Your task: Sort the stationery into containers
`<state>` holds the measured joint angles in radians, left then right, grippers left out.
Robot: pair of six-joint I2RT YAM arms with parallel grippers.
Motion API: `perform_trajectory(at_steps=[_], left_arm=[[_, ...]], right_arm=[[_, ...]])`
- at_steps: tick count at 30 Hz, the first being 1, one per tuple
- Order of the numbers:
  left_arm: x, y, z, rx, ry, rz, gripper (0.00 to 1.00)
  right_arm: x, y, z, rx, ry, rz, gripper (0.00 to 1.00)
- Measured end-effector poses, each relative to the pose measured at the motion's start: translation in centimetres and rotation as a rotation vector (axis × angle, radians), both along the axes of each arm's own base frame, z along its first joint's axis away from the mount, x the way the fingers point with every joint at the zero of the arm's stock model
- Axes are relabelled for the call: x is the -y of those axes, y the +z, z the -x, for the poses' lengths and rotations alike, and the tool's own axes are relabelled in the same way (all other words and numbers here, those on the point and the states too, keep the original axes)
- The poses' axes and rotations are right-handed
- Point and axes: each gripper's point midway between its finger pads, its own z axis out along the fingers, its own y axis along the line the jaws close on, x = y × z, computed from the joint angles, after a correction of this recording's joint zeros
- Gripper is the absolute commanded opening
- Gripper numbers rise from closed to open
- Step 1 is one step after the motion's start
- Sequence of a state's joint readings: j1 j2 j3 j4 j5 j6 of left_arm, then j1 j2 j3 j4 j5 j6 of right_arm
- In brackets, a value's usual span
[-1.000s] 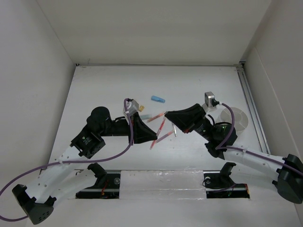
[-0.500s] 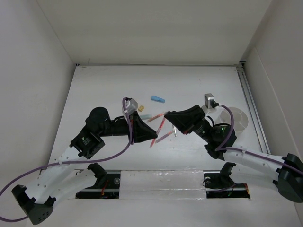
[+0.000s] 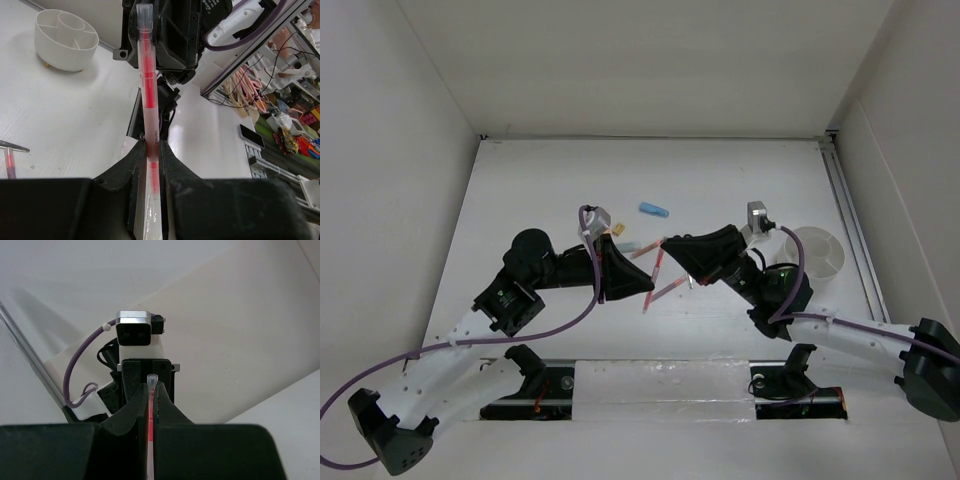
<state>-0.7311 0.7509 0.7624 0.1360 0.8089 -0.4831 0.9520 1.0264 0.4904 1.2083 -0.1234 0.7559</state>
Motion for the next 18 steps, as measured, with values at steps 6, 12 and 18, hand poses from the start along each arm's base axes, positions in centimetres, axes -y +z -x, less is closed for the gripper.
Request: perform_trajectory(at_steps=[6, 12, 18], left_arm=[[0.0, 0.0, -0.1, -0.010, 0.004, 0.003, 0.00], [0.0, -0.2, -0.3, -0.014, 0.016, -0.006, 0.00], [-0.1, -0.9, -0.4, -0.014, 0.026, -0.031, 0.00]], right_arm=[[-0.2, -0.1, 0.0, 0.011, -0.016, 0.004, 0.00], [-0.5, -0.4, -0.3, 0.038, -0.046, 0.033, 0.00], [-1.1, -1.0, -0.4, 0.055, -0.056, 0.087, 0.00]])
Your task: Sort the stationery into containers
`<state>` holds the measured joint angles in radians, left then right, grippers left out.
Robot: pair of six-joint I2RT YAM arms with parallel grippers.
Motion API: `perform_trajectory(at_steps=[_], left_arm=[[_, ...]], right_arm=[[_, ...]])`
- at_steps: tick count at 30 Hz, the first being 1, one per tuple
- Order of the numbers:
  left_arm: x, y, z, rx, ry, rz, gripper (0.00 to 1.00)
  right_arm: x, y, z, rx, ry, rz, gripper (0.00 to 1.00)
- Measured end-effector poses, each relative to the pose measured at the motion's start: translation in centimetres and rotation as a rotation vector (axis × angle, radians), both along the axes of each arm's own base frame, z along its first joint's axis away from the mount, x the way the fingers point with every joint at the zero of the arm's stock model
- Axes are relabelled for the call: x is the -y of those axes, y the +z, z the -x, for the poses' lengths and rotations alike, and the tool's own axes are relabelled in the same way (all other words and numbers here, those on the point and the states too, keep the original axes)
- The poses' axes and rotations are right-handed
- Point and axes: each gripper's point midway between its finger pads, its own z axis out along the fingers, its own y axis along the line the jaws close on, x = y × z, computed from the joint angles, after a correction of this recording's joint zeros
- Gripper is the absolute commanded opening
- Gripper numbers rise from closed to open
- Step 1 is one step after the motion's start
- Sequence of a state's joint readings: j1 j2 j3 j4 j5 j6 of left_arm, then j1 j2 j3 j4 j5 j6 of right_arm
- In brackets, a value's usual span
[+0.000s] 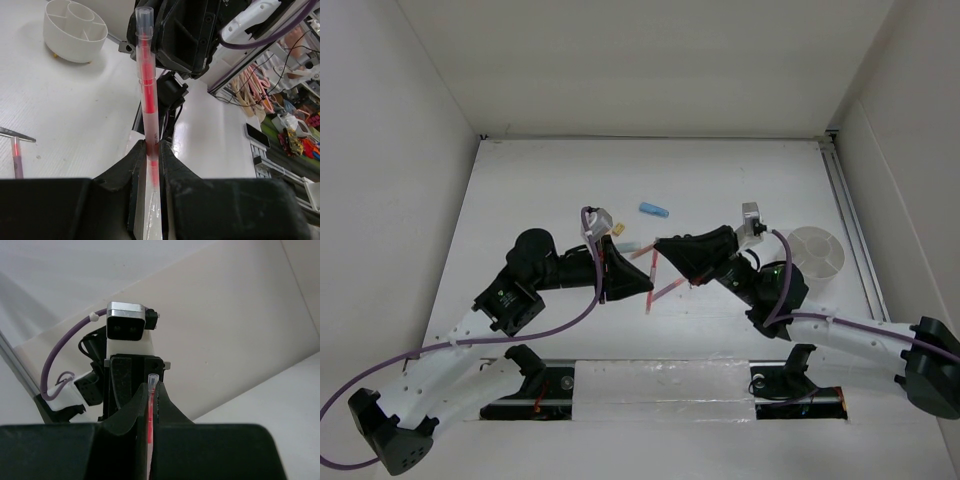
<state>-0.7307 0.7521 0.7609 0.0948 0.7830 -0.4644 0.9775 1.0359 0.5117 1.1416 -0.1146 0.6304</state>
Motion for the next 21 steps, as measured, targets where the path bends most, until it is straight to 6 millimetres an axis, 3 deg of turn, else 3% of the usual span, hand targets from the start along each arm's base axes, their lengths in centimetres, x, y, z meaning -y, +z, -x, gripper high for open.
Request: perform_trajectory(at_steps=[21], left_arm=[[-0.3, -1.6, -0.3, -0.014, 0.026, -0.060, 0.00]], right_arm=[[-0.3, -1.8, 0.0, 0.069, -0.043, 0.156, 0.00]])
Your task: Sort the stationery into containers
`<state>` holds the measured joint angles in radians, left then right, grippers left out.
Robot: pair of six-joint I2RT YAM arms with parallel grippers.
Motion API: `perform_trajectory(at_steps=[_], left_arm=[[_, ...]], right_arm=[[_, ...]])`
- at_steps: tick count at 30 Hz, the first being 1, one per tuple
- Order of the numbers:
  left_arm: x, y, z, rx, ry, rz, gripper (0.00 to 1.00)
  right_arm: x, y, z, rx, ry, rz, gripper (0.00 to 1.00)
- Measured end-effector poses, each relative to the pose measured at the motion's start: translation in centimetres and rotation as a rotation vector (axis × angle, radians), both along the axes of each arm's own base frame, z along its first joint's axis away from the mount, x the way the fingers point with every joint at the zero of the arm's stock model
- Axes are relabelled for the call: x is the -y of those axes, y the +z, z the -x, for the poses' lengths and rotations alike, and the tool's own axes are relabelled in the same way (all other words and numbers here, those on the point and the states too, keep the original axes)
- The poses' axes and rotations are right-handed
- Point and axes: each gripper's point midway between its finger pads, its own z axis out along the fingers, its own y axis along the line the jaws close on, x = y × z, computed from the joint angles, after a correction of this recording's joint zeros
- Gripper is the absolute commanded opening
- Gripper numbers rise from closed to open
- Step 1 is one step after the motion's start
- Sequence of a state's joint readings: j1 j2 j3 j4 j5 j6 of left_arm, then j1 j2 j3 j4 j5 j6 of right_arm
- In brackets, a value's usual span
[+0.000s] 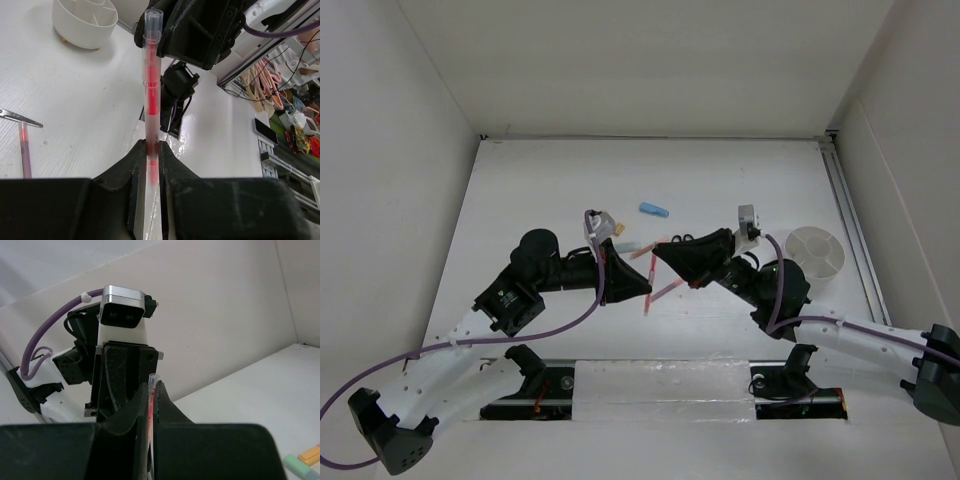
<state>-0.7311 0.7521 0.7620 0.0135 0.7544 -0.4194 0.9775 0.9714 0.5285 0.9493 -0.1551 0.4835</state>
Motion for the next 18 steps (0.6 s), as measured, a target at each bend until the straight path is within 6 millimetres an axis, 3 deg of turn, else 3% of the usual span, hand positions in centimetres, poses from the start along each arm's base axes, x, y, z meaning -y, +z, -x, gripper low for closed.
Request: perform_trajectory(at_steps=[18], left_arm=[[-0.73, -1.06, -0.53, 0.012, 0.044, -0.080, 0.00]], right_arm=[[-0.55, -1.16, -0.15, 0.041, -0.011, 0.089, 0.00]])
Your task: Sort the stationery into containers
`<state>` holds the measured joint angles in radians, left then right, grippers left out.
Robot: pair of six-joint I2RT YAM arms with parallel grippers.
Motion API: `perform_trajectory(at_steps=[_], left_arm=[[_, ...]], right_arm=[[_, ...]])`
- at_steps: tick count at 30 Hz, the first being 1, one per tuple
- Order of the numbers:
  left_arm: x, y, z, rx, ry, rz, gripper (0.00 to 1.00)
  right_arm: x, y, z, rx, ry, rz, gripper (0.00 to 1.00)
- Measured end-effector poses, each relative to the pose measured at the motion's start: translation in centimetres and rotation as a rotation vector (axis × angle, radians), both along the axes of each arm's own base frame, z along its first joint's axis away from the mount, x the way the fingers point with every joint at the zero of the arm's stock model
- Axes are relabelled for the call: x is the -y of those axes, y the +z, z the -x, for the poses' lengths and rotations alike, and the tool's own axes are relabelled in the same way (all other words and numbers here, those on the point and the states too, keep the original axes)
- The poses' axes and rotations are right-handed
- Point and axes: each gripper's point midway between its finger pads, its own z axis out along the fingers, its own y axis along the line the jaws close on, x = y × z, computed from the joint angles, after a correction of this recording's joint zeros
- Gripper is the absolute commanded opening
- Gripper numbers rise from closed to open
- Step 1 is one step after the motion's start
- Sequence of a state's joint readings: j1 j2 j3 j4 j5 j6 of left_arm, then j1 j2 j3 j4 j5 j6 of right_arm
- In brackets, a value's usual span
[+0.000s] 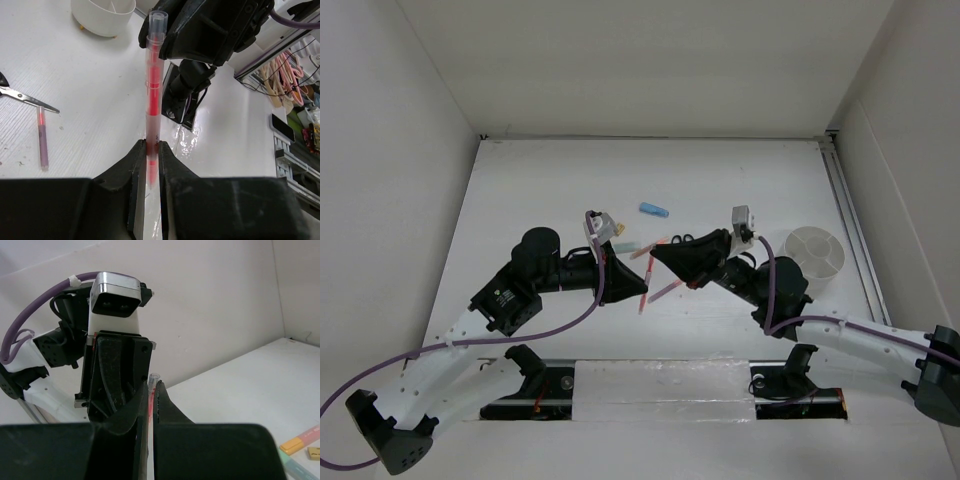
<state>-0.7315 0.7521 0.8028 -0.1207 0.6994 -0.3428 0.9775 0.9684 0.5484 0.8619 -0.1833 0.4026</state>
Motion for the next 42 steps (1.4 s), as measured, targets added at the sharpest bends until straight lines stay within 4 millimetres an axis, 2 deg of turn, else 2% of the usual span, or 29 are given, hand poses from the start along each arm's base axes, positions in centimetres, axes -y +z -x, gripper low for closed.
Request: perform_trajectory(at_steps=[14, 31, 42], left_arm=[[-0.2, -0.5, 0.0, -0.010, 0.003, -0.020, 0.00], [-0.4, -0.5, 0.0, -0.002, 0.016, -0.021, 0.00], [-0.7, -0.7, 0.0, 0.006, 0.026, -0.033, 0.00]], right_arm=[[-0.9, -1.1, -0.6, -0.011, -0.001, 0.028, 0.00], [-0.9, -1.0, -0.4, -0.007, 0.007, 0.030, 0.00], [-1.2, -1.4, -0.5, 0.005, 0.001, 0.099, 0.00]])
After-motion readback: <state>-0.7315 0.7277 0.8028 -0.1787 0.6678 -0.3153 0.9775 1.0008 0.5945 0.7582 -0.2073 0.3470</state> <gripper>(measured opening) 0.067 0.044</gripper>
